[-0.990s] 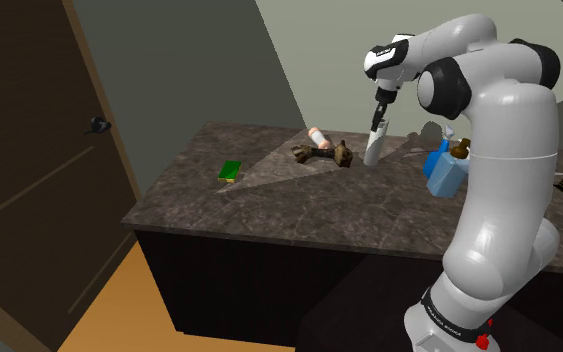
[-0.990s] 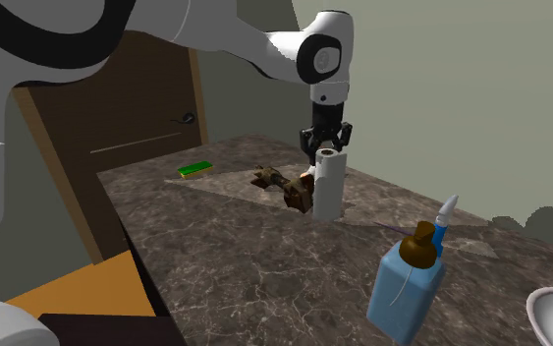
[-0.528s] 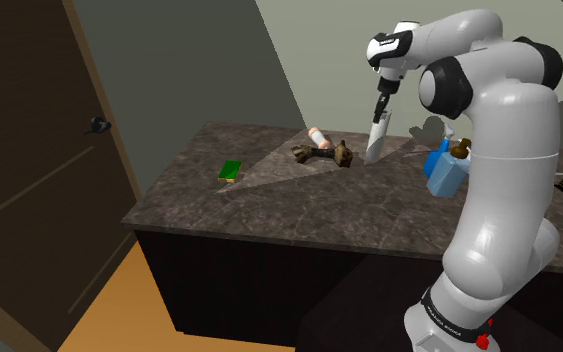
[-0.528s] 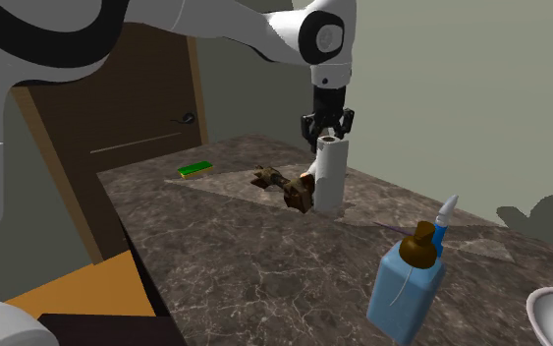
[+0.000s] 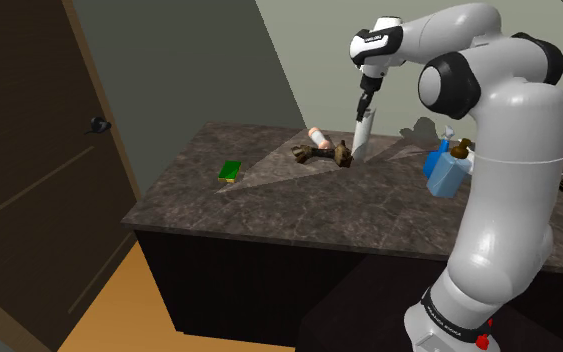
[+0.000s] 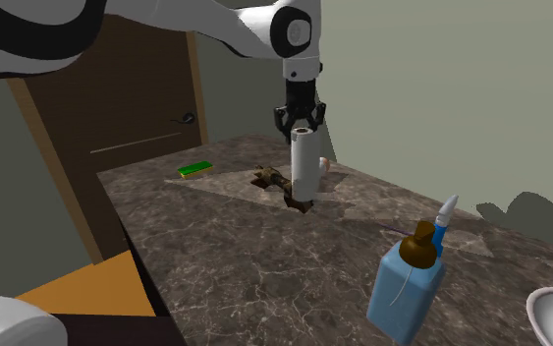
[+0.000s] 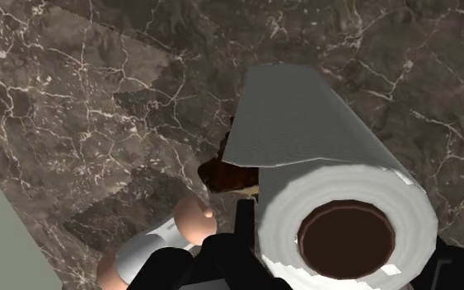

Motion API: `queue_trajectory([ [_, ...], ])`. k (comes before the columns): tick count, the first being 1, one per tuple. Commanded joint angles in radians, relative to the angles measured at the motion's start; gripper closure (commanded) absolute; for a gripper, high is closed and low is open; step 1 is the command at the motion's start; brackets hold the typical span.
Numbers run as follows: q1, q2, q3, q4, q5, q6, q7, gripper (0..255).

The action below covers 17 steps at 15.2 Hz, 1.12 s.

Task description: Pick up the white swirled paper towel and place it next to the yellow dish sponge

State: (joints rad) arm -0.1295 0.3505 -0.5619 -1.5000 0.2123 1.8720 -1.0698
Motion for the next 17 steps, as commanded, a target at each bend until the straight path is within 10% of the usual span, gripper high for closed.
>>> queue_trajectory([
  [1,0.034,-0.004,0.011,-0.003,-0.009,0.002,0.047,255],
  [17,0.234,0.100,0.106,0.164,-0.023,-0.050,0.370,255],
])
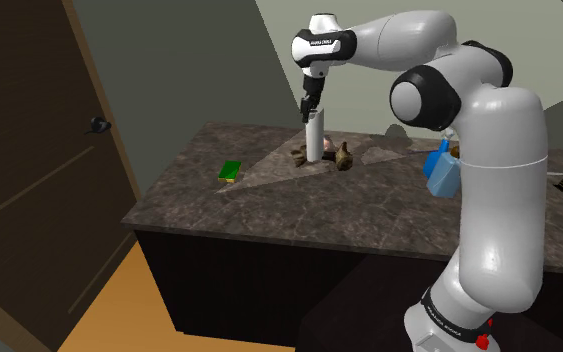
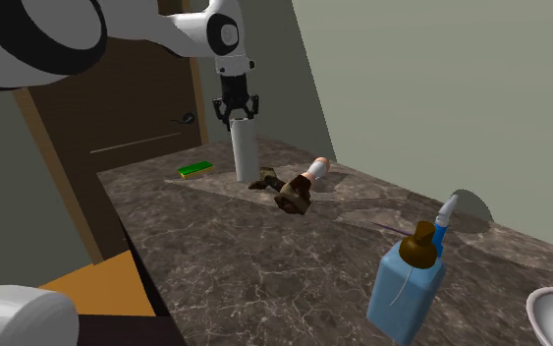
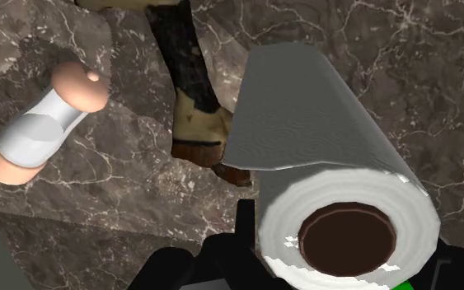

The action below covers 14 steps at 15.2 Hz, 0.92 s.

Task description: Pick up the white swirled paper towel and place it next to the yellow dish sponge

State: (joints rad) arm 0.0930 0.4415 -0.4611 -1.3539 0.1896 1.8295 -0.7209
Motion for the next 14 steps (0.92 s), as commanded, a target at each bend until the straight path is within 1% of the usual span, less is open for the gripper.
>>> queue_trajectory([
  [1,0.020,0.025,0.012,0.042,0.002,-0.017,0.040,255],
  [4,0.043,0.081,0.029,0.131,0.010,-0.049,0.094,255],
  [7,0.058,0.151,0.048,0.246,0.021,-0.094,0.148,255],
  [9,0.062,0.210,0.061,0.345,0.030,-0.133,0.184,255],
  [12,0.053,0.324,0.082,0.545,0.047,-0.215,0.240,255],
  [14,0.066,0.307,0.079,0.486,0.044,-0.175,0.236,255],
])
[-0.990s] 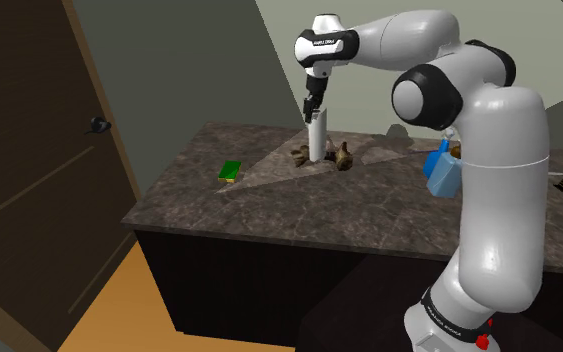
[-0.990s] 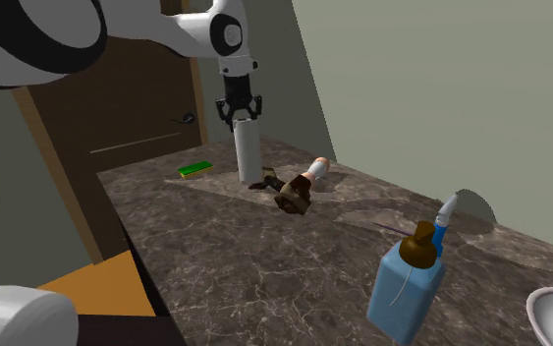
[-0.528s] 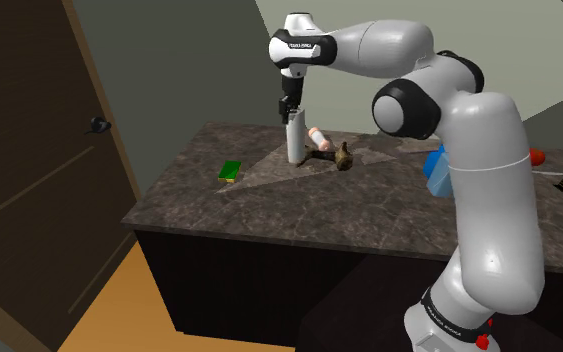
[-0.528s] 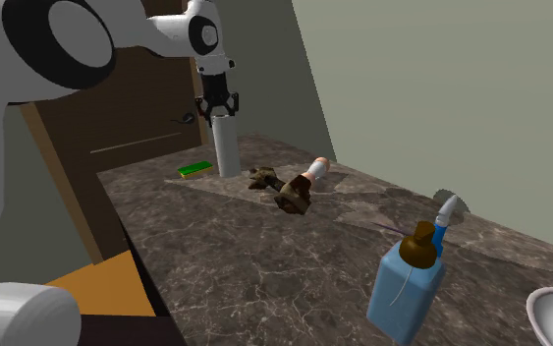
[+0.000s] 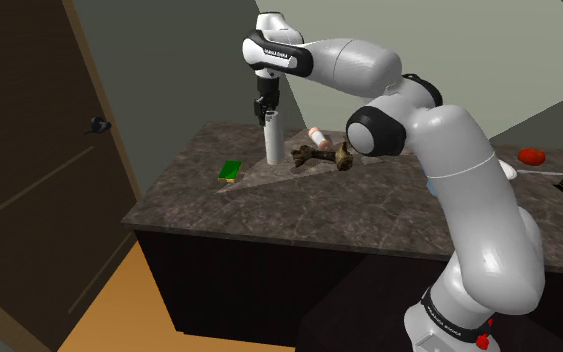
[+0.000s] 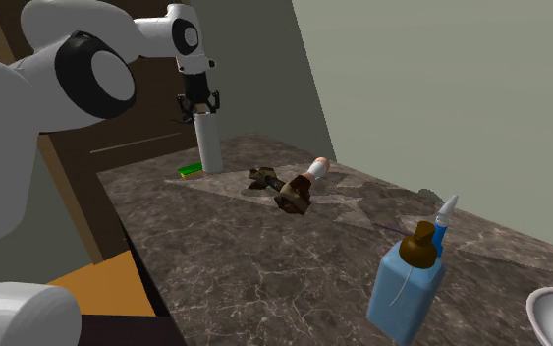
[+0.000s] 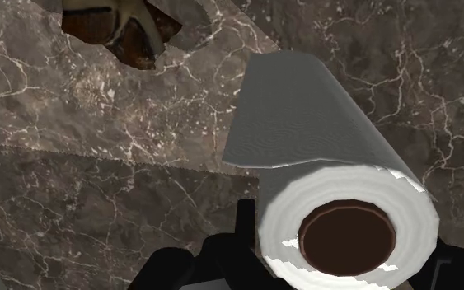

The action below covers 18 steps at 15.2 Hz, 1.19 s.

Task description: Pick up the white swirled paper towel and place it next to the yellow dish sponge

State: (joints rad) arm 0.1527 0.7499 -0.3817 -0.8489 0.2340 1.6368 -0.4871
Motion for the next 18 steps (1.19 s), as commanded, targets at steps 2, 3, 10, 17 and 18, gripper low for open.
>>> queue_trajectory([
  [2,0.016,-0.013,-0.002,-0.068,-0.002,0.054,-0.001,255],
  [3,0.020,-0.018,-0.002,-0.091,-0.003,0.071,-0.002,255],
  [10,0.042,-0.034,-0.003,-0.215,-0.004,0.177,-0.010,255],
  [17,0.049,-0.033,-0.002,-0.266,-0.002,0.226,-0.013,255],
  [18,0.049,-0.033,-0.002,-0.266,-0.002,0.226,-0.013,255],
])
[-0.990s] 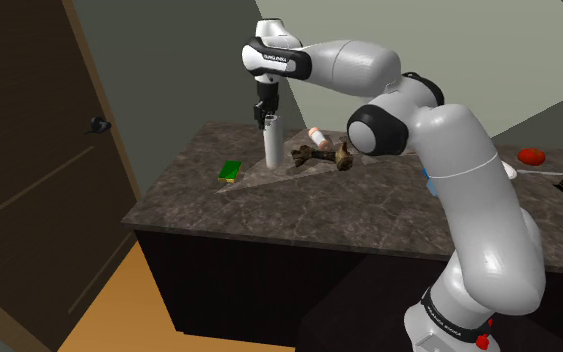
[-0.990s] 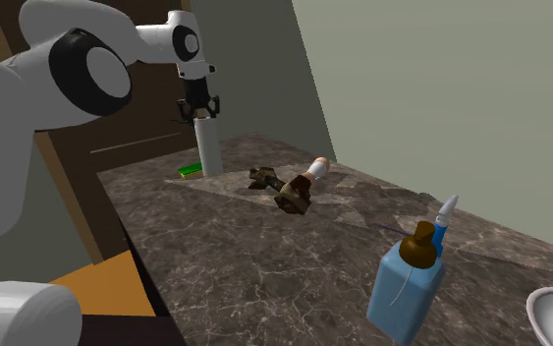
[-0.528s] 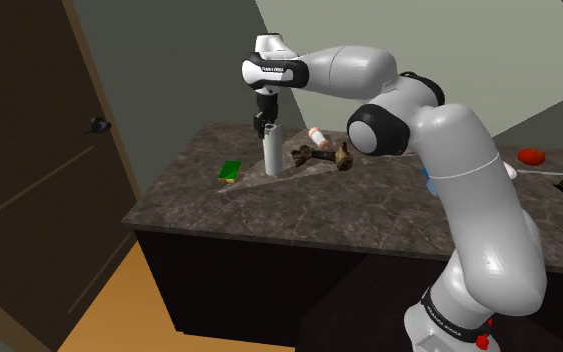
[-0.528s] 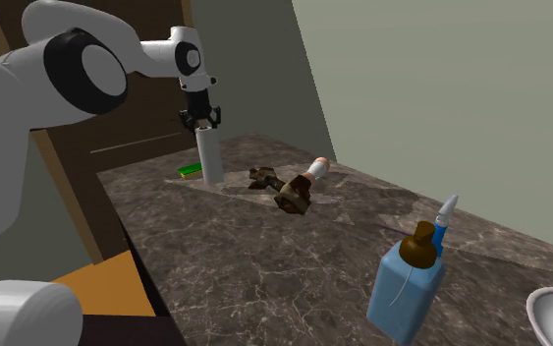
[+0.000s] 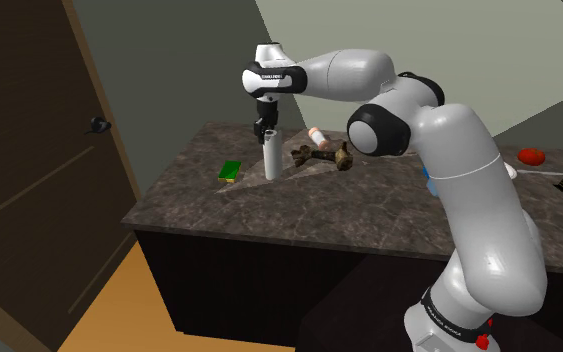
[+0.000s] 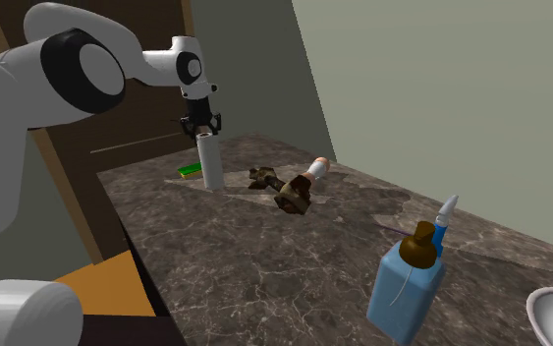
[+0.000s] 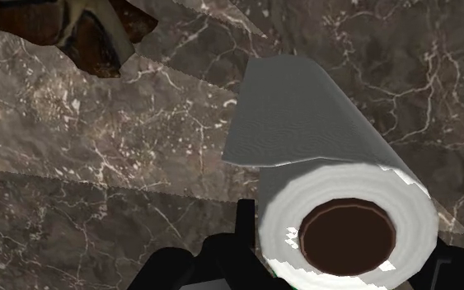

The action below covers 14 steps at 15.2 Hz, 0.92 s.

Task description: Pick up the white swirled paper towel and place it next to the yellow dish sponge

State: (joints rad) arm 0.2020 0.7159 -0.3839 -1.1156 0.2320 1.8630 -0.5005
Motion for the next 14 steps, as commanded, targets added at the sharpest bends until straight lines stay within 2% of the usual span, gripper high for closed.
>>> queue_trajectory([
  [1,0.000,0.001,0.000,0.001,0.000,0.000,0.000,255],
  [3,0.000,0.001,0.000,0.001,0.000,0.000,0.000,255],
  [4,0.000,0.001,0.000,0.001,0.000,0.000,0.000,0],
  [9,0.000,0.001,0.000,0.001,0.000,0.000,0.000,0],
  [13,-0.013,-0.011,-0.003,0.112,-0.006,-0.119,0.010,0],
  [14,-0.013,-0.011,-0.003,0.112,-0.006,-0.119,0.010,0],
])
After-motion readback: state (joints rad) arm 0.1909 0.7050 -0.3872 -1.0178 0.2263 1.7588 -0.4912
